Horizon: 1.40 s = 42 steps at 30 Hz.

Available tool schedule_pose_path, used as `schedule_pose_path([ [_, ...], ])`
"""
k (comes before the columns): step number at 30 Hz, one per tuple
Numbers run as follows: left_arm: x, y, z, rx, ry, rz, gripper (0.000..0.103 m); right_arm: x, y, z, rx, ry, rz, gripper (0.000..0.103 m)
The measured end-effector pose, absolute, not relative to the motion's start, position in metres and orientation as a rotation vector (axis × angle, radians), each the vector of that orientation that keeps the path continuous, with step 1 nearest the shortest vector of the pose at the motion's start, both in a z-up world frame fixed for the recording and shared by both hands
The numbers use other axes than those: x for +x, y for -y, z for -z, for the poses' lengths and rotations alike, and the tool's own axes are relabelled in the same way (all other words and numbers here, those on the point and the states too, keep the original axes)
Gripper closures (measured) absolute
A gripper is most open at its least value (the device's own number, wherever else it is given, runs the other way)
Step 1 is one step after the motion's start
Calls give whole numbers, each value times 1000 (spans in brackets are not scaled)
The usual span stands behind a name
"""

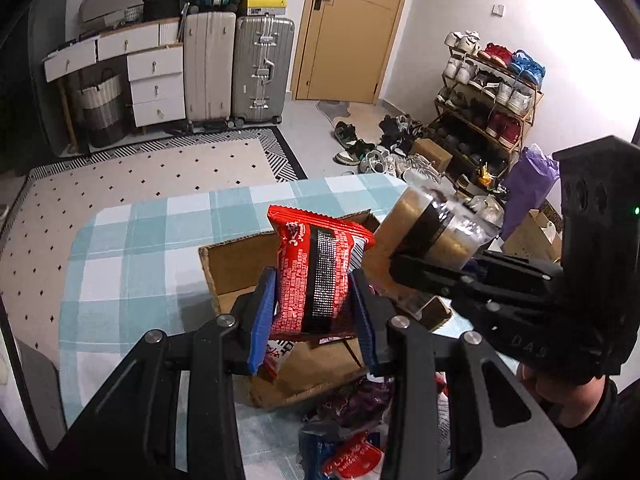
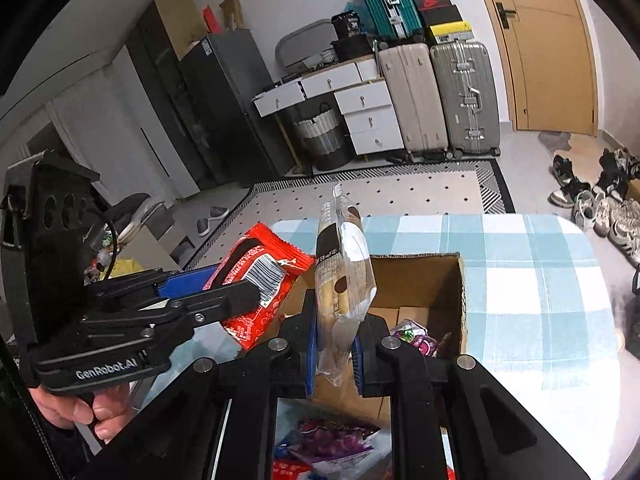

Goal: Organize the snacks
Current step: 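Lift both held snacks and carry them over the cardboard box, then open both tools to drop the red striped bag and cracker pack into the box, then move both open tools from the box back to the snack pile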

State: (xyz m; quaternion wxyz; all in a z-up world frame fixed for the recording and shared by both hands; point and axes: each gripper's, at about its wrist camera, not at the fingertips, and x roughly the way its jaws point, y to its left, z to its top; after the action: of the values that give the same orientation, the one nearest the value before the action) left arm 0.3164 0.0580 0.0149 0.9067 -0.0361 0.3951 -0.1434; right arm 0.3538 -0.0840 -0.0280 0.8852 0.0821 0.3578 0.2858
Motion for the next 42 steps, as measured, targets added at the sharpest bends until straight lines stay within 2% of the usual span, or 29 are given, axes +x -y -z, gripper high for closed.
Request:
schedule_pose_path([
  [7,341,-56,16,-77,-866,299,70,371,78,58,134,-797,-557,89],
  [9,347,-53,22,-45,-861,303,70,375,77,64,119,-812,-536,86],
  [10,350,-53,24,-37,-861,290,67,377,78,66,112,-814,-530,84],
  [12,356,-58,26,-63,-867,263,47,378,81,68,116,-812,-524,58],
  [13,357,-62,27,-80,-865,241,35,376,85,67,124,-798,-521,52],
  [14,357,-65,27,-91,-862,229,32,374,87,65,124,-787,-515,51],
  [26,317,-60,7,-33,-828,211,31,339,114,27,141,-701,-508,51],
  [30,300,-57,-5,-15,-807,194,27,322,118,13,151,-678,-515,51],
  [31,296,-57,-8,-13,-803,189,23,318,119,10,152,-676,-518,51],
  [40,253,-53,-27,-9,-779,179,21,271,126,-8,174,-650,-554,47],
  [42,242,-52,-29,-11,-771,175,20,259,127,-10,168,-637,-552,41],
])
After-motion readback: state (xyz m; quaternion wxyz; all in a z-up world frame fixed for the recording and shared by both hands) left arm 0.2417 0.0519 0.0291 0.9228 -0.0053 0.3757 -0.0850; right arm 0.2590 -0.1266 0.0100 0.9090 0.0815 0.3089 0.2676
